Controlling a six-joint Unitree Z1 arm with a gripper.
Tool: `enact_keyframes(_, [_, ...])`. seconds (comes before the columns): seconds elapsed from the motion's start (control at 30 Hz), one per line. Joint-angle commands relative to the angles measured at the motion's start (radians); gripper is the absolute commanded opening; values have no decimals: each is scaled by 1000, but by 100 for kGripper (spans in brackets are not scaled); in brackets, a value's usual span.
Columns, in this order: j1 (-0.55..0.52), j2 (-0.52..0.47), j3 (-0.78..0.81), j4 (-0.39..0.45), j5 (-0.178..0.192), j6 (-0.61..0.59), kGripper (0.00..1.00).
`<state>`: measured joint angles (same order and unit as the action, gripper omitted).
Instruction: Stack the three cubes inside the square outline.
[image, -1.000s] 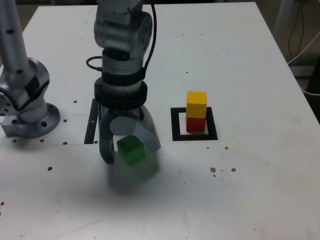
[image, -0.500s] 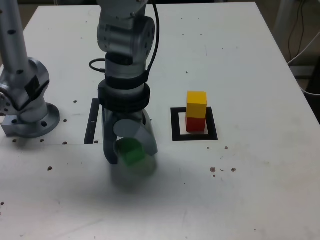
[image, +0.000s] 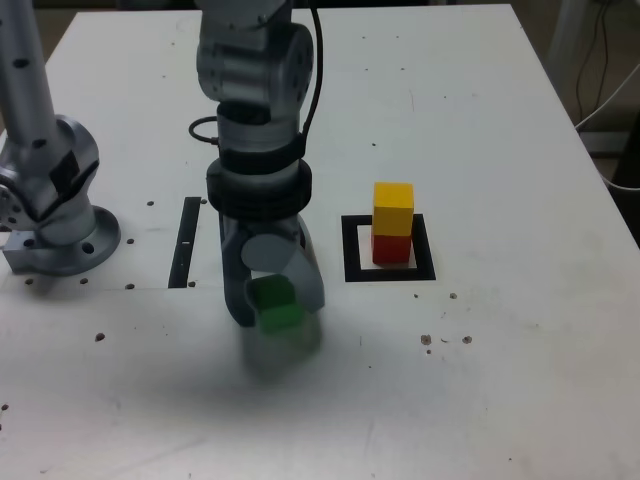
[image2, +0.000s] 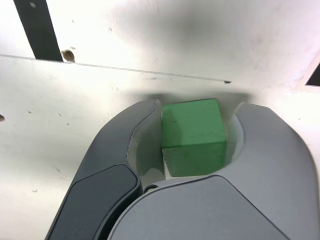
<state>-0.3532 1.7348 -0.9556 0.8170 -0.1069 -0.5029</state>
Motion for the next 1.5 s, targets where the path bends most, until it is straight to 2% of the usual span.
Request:
enact_keyframes(0.0, [10, -25, -12, 52, 16, 8, 25])
enact_keyframes(0.33, [60, -82, -133, 316, 53, 136, 25])
enact_keyframes(0.57, [75, -112, -371, 531, 86, 227, 25])
enact_keyframes(0.73, [105, -81, -556, 615, 90, 313, 25])
enact_keyframes(0.9, [145, 20, -771, 701, 82, 413, 25])
enact_keyframes(1.1, [185, 125, -894, 741, 82, 495, 25])
enact_keyframes(1.47, [236, 190, -902, 737, 84, 588, 25])
